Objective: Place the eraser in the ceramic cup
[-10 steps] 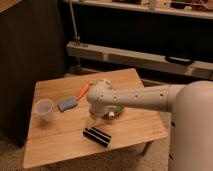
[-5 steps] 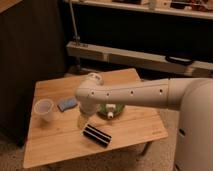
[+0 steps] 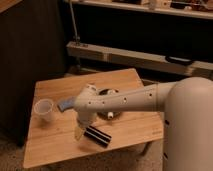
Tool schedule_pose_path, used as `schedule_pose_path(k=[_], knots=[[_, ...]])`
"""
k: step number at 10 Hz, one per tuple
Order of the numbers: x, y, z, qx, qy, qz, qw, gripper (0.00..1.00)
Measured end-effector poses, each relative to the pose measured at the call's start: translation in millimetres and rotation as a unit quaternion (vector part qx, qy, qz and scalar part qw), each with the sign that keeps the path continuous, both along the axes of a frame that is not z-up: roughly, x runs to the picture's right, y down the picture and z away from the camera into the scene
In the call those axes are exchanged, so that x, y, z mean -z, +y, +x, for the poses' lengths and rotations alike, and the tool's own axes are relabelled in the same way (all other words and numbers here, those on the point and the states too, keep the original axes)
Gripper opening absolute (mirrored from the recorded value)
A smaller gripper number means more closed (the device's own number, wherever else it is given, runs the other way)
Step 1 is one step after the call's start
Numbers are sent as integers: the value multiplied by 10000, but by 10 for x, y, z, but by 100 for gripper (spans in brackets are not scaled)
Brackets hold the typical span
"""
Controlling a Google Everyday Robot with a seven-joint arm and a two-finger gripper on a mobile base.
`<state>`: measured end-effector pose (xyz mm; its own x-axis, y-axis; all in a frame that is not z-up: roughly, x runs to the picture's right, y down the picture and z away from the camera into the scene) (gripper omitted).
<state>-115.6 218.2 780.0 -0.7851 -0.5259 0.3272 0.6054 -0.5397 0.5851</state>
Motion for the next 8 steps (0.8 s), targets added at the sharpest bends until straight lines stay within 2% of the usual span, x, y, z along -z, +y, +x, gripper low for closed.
schedule_pose_path(k=[3, 6, 8], knots=[[-67, 129, -24, 76, 64, -75, 9999, 78], [-100, 170, 27, 153, 188, -94, 9997, 51], [-172, 214, 77, 121, 218, -128, 9996, 29]])
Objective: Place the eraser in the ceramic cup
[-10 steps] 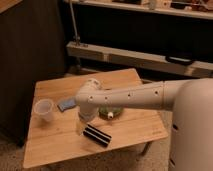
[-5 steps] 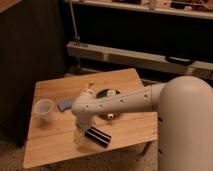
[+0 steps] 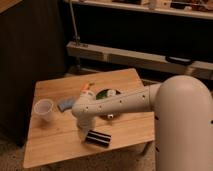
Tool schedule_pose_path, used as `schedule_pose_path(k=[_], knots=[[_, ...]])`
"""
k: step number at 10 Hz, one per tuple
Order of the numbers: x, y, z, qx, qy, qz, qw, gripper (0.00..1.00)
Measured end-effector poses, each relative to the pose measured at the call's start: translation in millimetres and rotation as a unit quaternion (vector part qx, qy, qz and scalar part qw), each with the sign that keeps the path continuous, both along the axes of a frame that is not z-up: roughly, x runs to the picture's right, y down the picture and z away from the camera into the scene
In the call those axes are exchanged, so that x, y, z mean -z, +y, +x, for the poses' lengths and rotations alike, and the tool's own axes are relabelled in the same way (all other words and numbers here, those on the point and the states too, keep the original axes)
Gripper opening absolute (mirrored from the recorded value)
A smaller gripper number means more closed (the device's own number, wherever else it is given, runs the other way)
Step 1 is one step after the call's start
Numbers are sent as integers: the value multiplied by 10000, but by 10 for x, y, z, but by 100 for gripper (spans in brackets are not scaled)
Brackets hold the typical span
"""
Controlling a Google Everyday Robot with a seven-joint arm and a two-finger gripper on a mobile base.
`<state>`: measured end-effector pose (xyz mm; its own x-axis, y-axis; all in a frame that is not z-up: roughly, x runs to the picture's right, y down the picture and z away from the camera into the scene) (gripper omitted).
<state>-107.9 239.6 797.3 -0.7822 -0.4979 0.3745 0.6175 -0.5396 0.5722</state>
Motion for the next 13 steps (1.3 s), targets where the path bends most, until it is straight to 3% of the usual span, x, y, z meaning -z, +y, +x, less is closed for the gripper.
schedule_pose_path(k=[2, 3, 5, 6, 9, 11, 13], knots=[[-14, -7, 26, -9, -19, 48, 10000, 11], [40, -68, 49, -12, -19, 126, 9999, 9], [174, -211, 40, -104, -70, 269, 9996, 9], [321, -383, 30, -177, -106, 420, 9989, 9], [460, -742, 7, -309, -173, 710, 9968, 9], [597, -1101, -11, -489, -313, 1042, 9929, 9], [725, -1529, -53, -766, -652, 1462, 9841, 9]])
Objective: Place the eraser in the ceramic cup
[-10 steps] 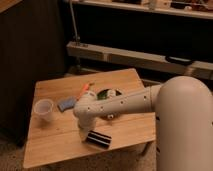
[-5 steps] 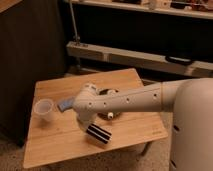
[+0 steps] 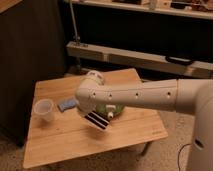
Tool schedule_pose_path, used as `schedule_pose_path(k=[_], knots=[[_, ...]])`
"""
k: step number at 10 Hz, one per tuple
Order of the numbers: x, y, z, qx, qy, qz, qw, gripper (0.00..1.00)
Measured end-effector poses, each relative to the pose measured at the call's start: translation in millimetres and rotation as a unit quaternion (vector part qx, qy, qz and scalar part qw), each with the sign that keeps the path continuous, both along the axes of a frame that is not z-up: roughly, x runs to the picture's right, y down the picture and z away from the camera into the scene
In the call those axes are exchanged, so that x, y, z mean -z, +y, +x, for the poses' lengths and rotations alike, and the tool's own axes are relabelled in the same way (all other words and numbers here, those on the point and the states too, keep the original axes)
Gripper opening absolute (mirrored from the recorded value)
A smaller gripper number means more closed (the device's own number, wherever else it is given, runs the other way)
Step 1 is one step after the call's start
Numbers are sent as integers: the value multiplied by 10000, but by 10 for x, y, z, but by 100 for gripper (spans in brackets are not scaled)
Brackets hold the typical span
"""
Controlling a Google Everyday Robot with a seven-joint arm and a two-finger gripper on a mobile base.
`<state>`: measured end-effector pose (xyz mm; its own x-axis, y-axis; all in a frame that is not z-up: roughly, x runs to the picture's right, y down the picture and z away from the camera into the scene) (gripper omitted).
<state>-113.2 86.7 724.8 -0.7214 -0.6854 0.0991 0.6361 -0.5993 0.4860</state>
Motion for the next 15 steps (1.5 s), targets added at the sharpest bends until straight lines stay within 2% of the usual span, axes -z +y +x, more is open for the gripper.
schedule_pose_path(k=[2, 3, 5, 7, 9, 11, 14, 15], knots=[[108, -414, -217, -118, -419, 309, 9986, 9], [151, -724, -386, -194, -745, 461, 9960, 9], [150, -1030, -675, -199, -1144, 546, 9917, 9], [136, -1286, -1094, -91, -1602, 572, 9854, 9], [210, -1406, -1421, 40, -2017, 560, 9778, 9], [362, -1447, -1738, 212, -2390, 532, 9693, 9], [444, -1425, -1899, 320, -2761, 458, 9595, 9], [413, -1405, -1927, 340, -2816, 404, 9581, 9]])
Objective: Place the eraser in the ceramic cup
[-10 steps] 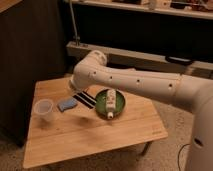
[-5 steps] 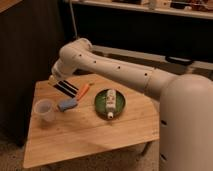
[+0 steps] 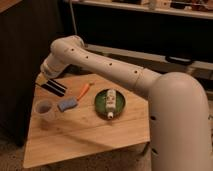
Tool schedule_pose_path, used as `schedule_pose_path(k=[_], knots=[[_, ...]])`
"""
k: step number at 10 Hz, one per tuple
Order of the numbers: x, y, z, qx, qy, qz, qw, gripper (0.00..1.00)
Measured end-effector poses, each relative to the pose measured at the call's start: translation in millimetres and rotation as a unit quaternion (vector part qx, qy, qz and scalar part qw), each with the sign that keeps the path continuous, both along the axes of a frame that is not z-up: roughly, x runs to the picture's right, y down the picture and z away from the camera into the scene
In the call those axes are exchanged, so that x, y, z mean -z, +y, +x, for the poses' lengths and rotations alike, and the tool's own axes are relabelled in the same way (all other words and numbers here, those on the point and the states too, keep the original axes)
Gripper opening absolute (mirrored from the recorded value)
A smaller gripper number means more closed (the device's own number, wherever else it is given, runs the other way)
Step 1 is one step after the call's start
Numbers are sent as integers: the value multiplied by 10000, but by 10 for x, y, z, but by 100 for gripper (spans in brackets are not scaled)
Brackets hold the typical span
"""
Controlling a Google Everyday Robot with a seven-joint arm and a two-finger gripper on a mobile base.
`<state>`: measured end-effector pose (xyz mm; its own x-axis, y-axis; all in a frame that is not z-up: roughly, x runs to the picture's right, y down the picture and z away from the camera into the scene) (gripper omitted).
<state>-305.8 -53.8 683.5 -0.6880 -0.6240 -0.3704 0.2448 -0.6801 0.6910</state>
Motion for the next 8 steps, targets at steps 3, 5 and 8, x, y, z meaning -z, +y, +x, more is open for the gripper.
schedule_pose_path(k=[3, 5, 8], knots=[[-59, 326, -456, 317, -228, -145, 9991, 9], [6, 531, -801, 594, -300, -110, 9977, 9], [18, 670, -936, 799, -281, -10, 9964, 9]])
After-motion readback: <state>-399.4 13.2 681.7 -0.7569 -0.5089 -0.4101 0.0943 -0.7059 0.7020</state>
